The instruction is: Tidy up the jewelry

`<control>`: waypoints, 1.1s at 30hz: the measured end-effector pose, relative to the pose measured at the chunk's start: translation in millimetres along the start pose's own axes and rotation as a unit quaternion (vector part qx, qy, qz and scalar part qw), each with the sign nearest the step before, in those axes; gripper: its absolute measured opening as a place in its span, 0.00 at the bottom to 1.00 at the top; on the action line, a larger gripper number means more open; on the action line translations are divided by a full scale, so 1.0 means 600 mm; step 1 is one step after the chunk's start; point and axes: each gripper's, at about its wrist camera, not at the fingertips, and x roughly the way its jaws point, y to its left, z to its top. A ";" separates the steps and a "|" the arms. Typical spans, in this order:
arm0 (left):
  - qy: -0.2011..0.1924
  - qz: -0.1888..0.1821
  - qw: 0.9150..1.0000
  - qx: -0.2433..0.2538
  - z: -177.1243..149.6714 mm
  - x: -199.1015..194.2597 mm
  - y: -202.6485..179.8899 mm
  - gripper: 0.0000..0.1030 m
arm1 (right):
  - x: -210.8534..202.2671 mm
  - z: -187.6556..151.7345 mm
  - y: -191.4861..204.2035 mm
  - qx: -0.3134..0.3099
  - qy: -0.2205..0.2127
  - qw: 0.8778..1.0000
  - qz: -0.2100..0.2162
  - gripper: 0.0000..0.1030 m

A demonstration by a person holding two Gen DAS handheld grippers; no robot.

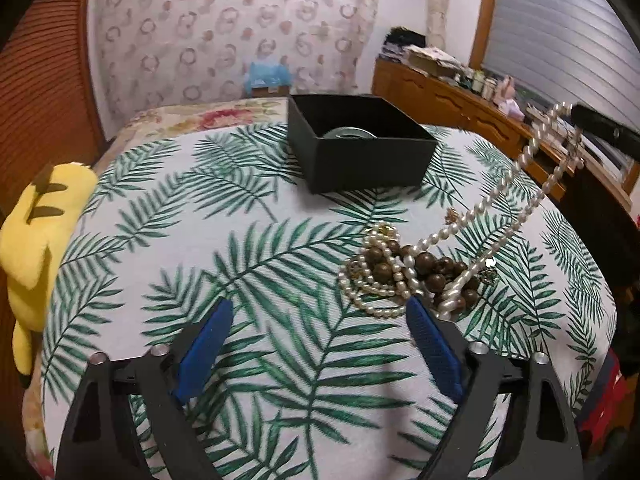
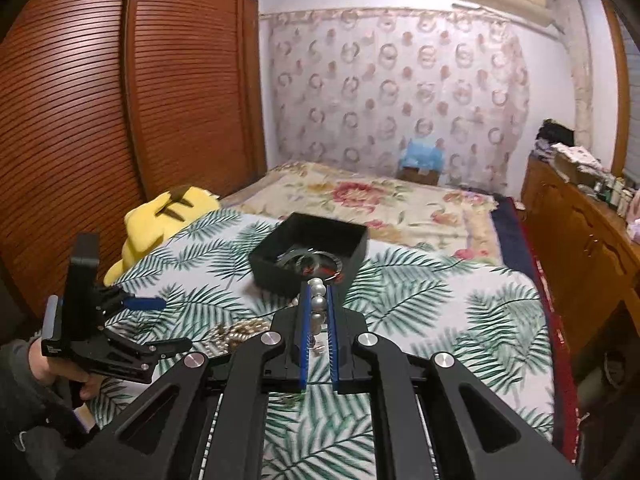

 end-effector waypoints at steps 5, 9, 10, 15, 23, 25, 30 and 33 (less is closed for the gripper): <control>0.033 -0.013 0.999 -0.004 0.012 0.033 -0.007 0.50 | -0.007 -0.005 -0.018 0.005 -0.001 1.000 -0.012 0.08; 0.040 -0.002 0.999 0.008 0.019 0.047 -0.018 0.42 | -0.003 -0.015 -0.022 0.009 0.004 1.000 -0.013 0.08; 0.040 0.006 0.999 0.015 0.020 0.049 -0.021 0.36 | 0.000 -0.016 -0.021 0.009 0.005 1.000 -0.013 0.08; 0.044 0.020 0.999 0.024 0.022 0.048 -0.015 0.14 | 0.003 -0.021 -0.015 0.007 0.007 1.000 -0.008 0.08; 0.045 0.030 0.997 0.058 0.029 0.055 -0.029 0.03 | -0.003 -0.007 -0.002 -0.001 -0.001 1.000 -0.002 0.09; 0.038 0.027 0.997 0.056 0.035 0.048 -0.032 0.03 | -0.007 0.001 0.001 -0.006 -0.004 1.000 0.000 0.09; -0.009 0.010 0.999 0.040 0.068 -0.001 -0.034 0.03 | -0.014 0.023 0.004 -0.018 -0.010 1.000 0.001 0.09; -0.044 -0.002 0.998 0.036 0.094 -0.045 -0.039 0.03 | -0.016 0.036 0.004 -0.021 -0.013 1.000 0.000 0.09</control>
